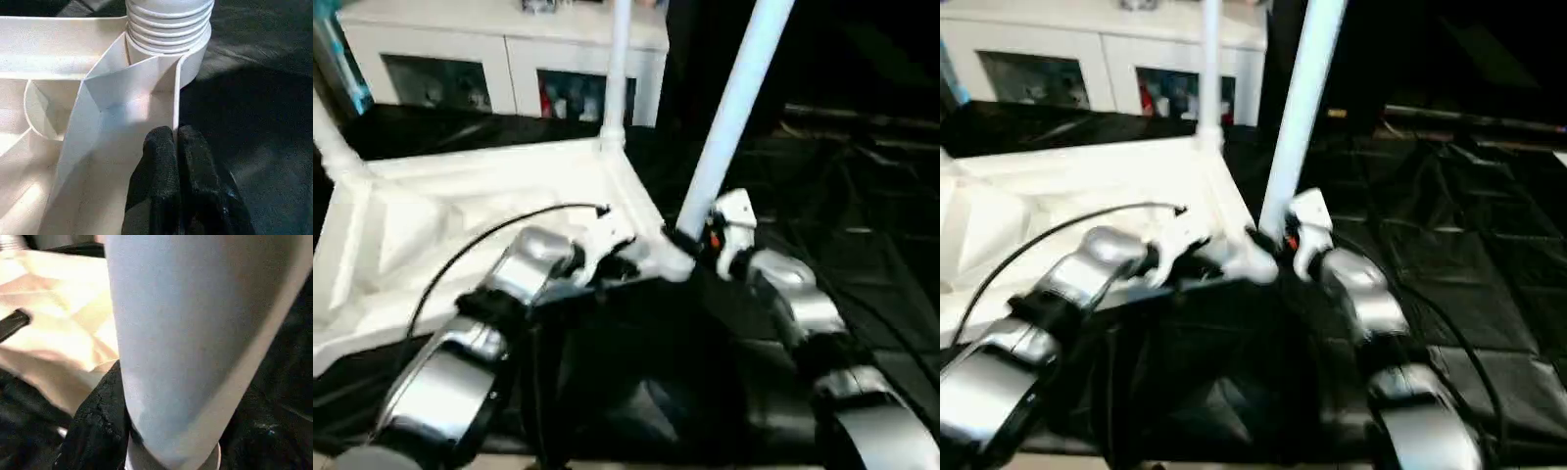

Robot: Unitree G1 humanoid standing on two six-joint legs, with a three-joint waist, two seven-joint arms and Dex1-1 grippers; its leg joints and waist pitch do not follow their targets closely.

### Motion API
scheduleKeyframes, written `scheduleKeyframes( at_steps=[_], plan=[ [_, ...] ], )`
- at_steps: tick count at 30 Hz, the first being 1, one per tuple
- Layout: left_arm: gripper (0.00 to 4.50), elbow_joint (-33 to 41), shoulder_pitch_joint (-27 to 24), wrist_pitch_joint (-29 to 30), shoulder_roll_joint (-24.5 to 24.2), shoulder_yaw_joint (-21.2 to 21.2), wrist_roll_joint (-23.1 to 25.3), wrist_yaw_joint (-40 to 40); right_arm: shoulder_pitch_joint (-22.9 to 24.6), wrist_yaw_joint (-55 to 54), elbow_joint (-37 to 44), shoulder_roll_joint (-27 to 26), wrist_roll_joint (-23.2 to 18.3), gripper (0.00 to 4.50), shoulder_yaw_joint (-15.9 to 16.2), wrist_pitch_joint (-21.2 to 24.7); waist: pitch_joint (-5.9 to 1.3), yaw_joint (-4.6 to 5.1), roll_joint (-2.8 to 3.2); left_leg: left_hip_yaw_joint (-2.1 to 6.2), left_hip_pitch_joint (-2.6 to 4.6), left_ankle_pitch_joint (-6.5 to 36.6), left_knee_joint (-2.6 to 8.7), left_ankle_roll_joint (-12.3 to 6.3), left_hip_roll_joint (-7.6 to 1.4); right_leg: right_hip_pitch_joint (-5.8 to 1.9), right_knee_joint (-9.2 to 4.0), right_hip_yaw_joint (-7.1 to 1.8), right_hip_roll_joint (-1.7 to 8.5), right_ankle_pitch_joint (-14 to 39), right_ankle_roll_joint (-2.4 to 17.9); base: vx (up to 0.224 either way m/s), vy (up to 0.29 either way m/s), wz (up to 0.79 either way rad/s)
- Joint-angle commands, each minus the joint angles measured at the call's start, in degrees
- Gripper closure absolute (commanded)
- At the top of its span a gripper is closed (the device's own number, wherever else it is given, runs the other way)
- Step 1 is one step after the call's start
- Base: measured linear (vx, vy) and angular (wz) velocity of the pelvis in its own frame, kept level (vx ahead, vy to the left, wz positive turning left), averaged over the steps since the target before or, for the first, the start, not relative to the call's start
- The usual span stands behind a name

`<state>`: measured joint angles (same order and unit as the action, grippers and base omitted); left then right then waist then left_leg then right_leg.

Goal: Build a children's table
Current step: Insert table leg to table base

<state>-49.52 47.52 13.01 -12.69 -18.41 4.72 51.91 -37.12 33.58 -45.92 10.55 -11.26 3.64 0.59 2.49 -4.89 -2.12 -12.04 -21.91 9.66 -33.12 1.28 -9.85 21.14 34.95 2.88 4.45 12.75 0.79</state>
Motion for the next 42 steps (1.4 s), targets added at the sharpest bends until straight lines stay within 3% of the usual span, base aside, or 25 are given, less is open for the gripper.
scheduleKeyframes(
  at_steps=[1, 5, 8, 10, 12, 15, 22, 31, 32, 34, 35, 38, 42],
  plan=[
    [4.5, 0.09, 2.27, 1.14, 0.57, 1.76, 0.73, -4.25, 1.92, -1.97, -6.39, -1.67, 1.94, 2.6, 1.25, 5.03, -2.8, 0.25, 0.6, 2.6, 1.81, 17.54, 4.84, 2.69, -4.37, -0.56, -4.74, -2.81, 5.2, 11.54, 11.35, 0.0, 0.0, 0.0],
    [4.5, 0.45, 2.14, 1.25, 1.03, 1.54, 0.79, -4.1, 0.9, -2.99, -7.47, -2.5, 1.76, 2.6, 0.74, 5.86, -2.75, 0.23, 0.65, 2.38, 1.83, 16.9, 4.79, 1.82, -4.3, -0.71, -4.59, -2.77, 5.07, 8.46, 12.19, 0.0, 0.0, 0.0],
    [4.5, -0.19, 2.59, 2.08, 1.29, 1.23, 1.18, -4.96, -0.65, -5.1, -10.01, -3.12, 2.62, 2.6, 0.25, 5.96, -2.51, 0.38, 0.52, 2.44, 2.0, 19.44, 4.95, 2.47, -4.35, -0.41, -5.02, -2.84, 5.19, 12.61, 11.74, 0.0, 0.0, 0.0],
    [4.5, -0.52, 2.88, 3.04, 1.38, 1.33, 1.5, -6.4, -2.0, -8.12, -11.95, -3.84, 2.84, 2.6, -0.54, 6.17, -2.2, 0.72, 0.69, 2.82, 2.23, 23.06, 5.11, 3.8, -4.36, 0.03, -5.55, -2.87, 5.46, 19.92, 10.41, 0.0, 0.0, 0.0],
    [4.5, -0.56, 2.94, 3.38, 1.44, 1.57, 1.59, -7.08, -2.59, -9.52, -12.7, -4.25, 2.79, 2.6, -1.06, 6.27, -2.16, 1.06, 0.66, 3.14, 2.22, 24.97, 5.19, 4.54, -4.39, 0.2, -5.87, -2.87, 5.53, 23.25, 9.22, 0.0, 0.0, 0.0],
    [4.5, -0.51, 2.98, 3.29, 1.68, 2.1, 1.62, -7.94, -3.26, -10.42, -12.91, -5.55, 2.9, 2.6, -1.32, 6.08, -2.19, 1.32, 0.66, 3.16, 2.47, 26.59, 5.1, 4.7, -4.33, 0.66, -6.17, -2.99, 5.51, 24.09, 8.58, 0.0, 0.0, 0.0],
    [4.5, -0.58, 3.08, 2.88, 2.04, 2.27, 1.58, -8.26, -4.03, -10.85, -13.31, -6.59, 2.89, 2.6, -1.71, 5.76, -2.28, 1.48, 0.52, 2.84, 2.04, 24.1, 5.19, 3.73, -4.29, 0.56, -5.77, -3.08, 5.29, 19.0, 9.5, 0.0, 0.0, 0.0],
    [4.5, -0.08, 2.79, 1.56, 2.19, 2.15, 1.57, -7.33, -4.71, -9.74, -13.77, -6.63, 3.22, 2.6, -2.17, 5.18, -2.34, 1.5, 0.56, 2.73, 2.03, 23.36, 5.22, 3.52, -4.34, 0.51, -5.64, -3.09, 5.18, 17.29, 9.96, 0.0, 0.0, 0.0],
    [4.5, -0.05, 2.77, 1.55, 2.19, 2.16, 1.56, -7.29, -4.71, -9.64, -13.73, -6.64, 3.13, 2.25, -2.23, 5.2, -2.35, 1.48, 0.57, 2.7, 2.04, 23.1, 5.21, 3.49, -4.34, 0.5, -5.61, -3.1, 5.17, 16.82, 10.07, 0.0, 0.0, 0.0],
    [4.5, 0.35, 2.46, 1.5, 2.13, 2.15, 1.46, -6.75, -4.92, -8.63, -13.44, -6.77, 2.52, 2.25, -3.12, 5.06, -2.41, 1.38, 0.52, 2.57, 1.85, 21.72, 5.14, 2.87, -4.29, 0.22, -5.5, -3.12, 5.24, 15.43, 10.37, 0.0, 0.0, 0.0],
    [4.5, 0.55, 2.26, 1.3, 2.0, 1.99, 1.53, -6.41, -5.16, -7.96, -13.47, -6.83, 2.3, 1.88, -3.56, 5.01, -2.44, 1.35, 0.51, 2.6, 1.83, 21.22, 5.16, 2.73, -4.33, 0.16, -5.43, -3.09, 5.24, 15.1, 10.41, 0.0, 0.0, 0.0],
    [4.5, 0.64, 2.16, 1.17, 1.93, 1.9, 1.58, -6.28, -5.28, -7.42, -13.3, -6.83, 2.08, 1.8, -3.78, 4.93, -2.56, 1.27, 0.61, 2.46, 1.71, 18.82, 5.05, 2.11, -4.38, -0.01, -5.17, -3.05, 5.21, 12.29, 11.28, 0.0, 0.0, 0.0],
    [4.5, 0.94, 1.92, 0.91, 1.83, 1.8, 1.59, -5.98, -5.38, -6.03, -12.16, -6.76, 1.62, 1.37, -4.06, 4.11, -2.54, 1.22, 0.57, 2.33, 1.56, 17.38, 4.98, 1.4, -4.35, -0.27, -4.9, -2.97, 5.15, 10.38, 11.98, 0.0, 0.0, 0.0]
  ],
)
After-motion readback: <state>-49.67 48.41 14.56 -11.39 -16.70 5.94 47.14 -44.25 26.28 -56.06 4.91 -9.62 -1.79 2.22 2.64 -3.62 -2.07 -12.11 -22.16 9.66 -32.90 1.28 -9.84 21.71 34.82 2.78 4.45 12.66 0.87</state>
